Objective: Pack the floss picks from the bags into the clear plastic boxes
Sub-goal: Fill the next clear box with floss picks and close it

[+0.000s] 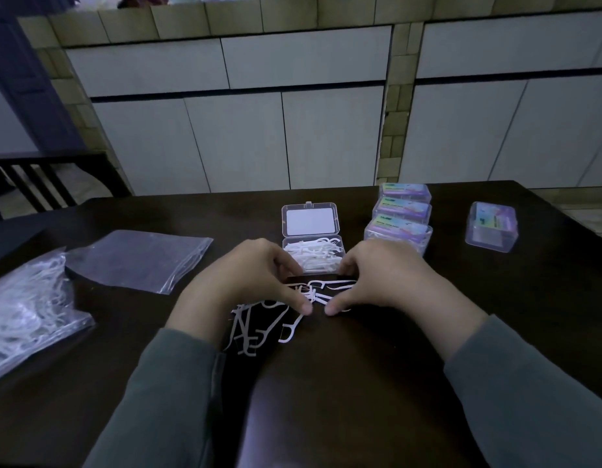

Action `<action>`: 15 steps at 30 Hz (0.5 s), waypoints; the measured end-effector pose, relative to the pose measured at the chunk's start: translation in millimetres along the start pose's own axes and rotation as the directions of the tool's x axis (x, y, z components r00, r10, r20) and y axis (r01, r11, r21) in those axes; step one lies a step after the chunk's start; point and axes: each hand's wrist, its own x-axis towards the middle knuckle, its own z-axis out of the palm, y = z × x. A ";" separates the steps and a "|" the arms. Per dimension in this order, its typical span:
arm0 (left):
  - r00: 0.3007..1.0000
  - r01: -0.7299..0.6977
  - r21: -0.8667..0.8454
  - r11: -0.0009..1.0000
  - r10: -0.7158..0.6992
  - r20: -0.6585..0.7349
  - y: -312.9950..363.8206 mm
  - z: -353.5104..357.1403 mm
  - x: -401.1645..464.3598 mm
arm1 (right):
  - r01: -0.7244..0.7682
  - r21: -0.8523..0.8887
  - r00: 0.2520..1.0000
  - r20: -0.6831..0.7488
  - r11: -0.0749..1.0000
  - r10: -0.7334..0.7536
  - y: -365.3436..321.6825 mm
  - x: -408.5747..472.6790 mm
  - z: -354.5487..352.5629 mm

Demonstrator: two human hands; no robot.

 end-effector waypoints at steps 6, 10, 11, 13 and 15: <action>1.000 0.026 0.082 0.996 -0.027 0.009 -0.4 7.3 -1.2 | -0.017 0.009 1.000 0.013 1.000 0.017 -2.0 0.7 -0.9; 0.999 -0.029 0.056 0.998 0.030 -0.023 -3.4 8.2 1.4 | 0.004 -0.073 1.000 -0.013 0.997 -0.005 -6.4 2.6 4.6; 0.999 -0.040 0.063 0.997 0.042 -0.030 -3.8 8.8 1.5 | 0.014 -0.108 1.000 -0.005 0.994 -0.014 -7.4 3.0 7.0; 0.996 -0.062 0.075 0.995 0.067 -0.060 -5.0 9.5 1.8 | 0.042 -0.155 0.999 0.028 0.987 -0.038 -8.3 3.0 10.7; 0.991 -0.082 0.055 0.995 0.087 -0.102 -7.1 7.7 0.7 | 0.062 -0.140 0.998 0.037 0.988 -0.057 -6.8 2.3 9.5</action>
